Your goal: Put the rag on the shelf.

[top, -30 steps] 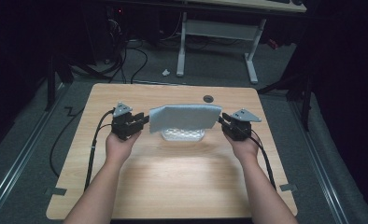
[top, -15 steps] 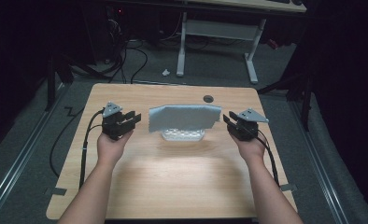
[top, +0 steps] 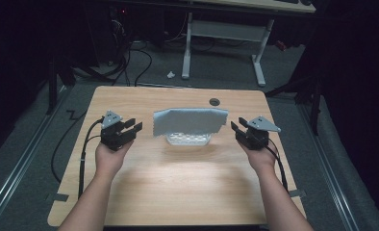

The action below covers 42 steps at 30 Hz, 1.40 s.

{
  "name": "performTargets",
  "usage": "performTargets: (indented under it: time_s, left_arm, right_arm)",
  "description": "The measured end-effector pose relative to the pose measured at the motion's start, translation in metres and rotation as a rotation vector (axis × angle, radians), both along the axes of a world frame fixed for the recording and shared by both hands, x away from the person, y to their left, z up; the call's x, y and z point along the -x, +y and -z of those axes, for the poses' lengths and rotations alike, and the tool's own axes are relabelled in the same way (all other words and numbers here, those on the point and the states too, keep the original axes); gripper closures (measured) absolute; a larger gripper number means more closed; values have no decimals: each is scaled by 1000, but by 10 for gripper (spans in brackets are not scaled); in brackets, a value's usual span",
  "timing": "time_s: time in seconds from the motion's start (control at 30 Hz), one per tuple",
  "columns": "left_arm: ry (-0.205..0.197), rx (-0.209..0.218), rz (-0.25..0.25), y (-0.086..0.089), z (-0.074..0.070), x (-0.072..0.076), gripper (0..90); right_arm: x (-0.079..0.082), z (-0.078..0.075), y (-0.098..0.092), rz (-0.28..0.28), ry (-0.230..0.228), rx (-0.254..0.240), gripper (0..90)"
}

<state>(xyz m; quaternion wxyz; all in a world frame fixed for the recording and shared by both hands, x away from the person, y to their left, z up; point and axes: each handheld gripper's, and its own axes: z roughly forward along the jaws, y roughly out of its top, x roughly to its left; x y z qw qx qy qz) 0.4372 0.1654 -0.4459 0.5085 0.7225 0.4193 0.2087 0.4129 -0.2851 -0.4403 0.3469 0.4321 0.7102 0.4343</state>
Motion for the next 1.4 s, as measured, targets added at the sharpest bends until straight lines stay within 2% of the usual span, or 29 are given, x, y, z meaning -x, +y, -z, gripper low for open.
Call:
performTargets:
  time_s: [0.13, 0.17, 0.2, 0.23, 0.27, 0.3, 0.33, 0.37, 0.4, 0.43, 0.47, 0.53, 0.63, 0.67, 0.7, 0.73, 0.83, 0.87, 0.9, 0.93, 0.97, 1.0, 1.03, 1.07, 1.1, 1.13, 1.17, 1.23, 1.4]
  left_arm:
    - [-39, -47, 8, 1, -3, 21, 588]
    - [-42, -50, 11, 1, -3, 25, 576]
    - [-45, -54, 15, 2, -3, 31, 565]
    - [-48, -58, 18, 2, -3, 38, 565]
    - [-53, -74, 24, 2, 1, 51, 545]
    - [-50, -83, 31, 1, 4, 58, 536]
    - [-50, -83, 31, 1, 4, 58, 526]
    - [-22, -97, 49, -3, 11, 71, 520]
    - [-22, -97, 49, -3, 11, 71, 514]
    - [-13, -95, 61, -6, 17, 80, 514]
    - [10, -108, 108, -14, 26, 94, 500]
    - [30, -121, 133, -23, 34, 105, 496]
    - [74, -113, 183, -36, 45, 122, 489]
    - [74, -113, 183, -36, 45, 122, 487]
    - [87, -134, 217, -45, 52, 131, 485]
    - [92, -155, 234, -50, 55, 135, 479]
    - [97, -181, 254, -57, 62, 142, 467]
    - [143, -160, 271, -63, 70, 147, 465]
    - [165, -152, 281, -65, 73, 148, 464]
    - [190, -158, 303, -68, 76, 150, 461]
    - [198, -187, 320, -73, 78, 151, 447]
    - [198, -187, 320, -73, 78, 151, 435]
    - [199, -215, 329, -76, 80, 152, 435]
    - [199, -223, 339, -78, 81, 153, 432]
    - [198, -220, 344, -79, 81, 153, 432]
    - [200, -217, 347, -80, 81, 152, 432]
    - [202, -218, 346, -80, 82, 152, 431]
    - [210, -215, 337, -79, 83, 150, 429]
    - [207, -217, 330, -78, 83, 150, 427]
  right_arm:
    - [11, -1, 0, 1, 38, 12, 602]
    - [15, -1, 1, -3, 39, 19, 597]
    - [25, -1, 1, -11, 14, 25, 597]
    - [25, -1, 1, -11, 14, 25, 597]
    - [38, -1, 2, -23, 12, 30, 580]
    - [42, 0, 3, -27, 19, 29, 567]
    - [42, 0, 3, -27, 19, 29, 567]
    - [54, 3, 6, -48, 20, 31, 544]
    - [54, 3, 6, -48, 20, 31, 544]
    - [59, 4, 8, -48, 22, 38, 530]
    - [72, 10, 12, -68, 35, 37, 499]
    - [81, 16, 16, -82, 51, 35, 473]
    - [96, 26, 26, -109, 72, 57, 442]
    - [96, 26, 26, -109, 72, 57, 442]
    - [106, 34, 34, -121, 82, 66, 432]
    - [109, 36, 37, -125, 91, 58, 430]
    - [116, 43, 45, -131, 117, 54, 422]
    - [121, 50, 54, -140, 131, 74, 415]
    - [124, 53, 58, -139, 145, 74, 404]
    - [125, 56, 61, -142, 152, 78, 396]
    - [128, 61, 64, -140, 161, 77, 392]
    - [131, 67, 66, -140, 169, 73, 394]
    - [131, 67, 66, -140, 169, 73, 394]
    - [136, 79, 70, -164, 215, 105, 390]
    - [136, 79, 70, -164, 215, 105, 390]
    - [137, 81, 72, -182, 216, 125, 390]
    - [140, 84, 73, -201, 203, 167, 395]
    - [137, 87, 73, -209, 229, 156, 396]
    - [136, 87, 72, -207, 221, 161, 400]
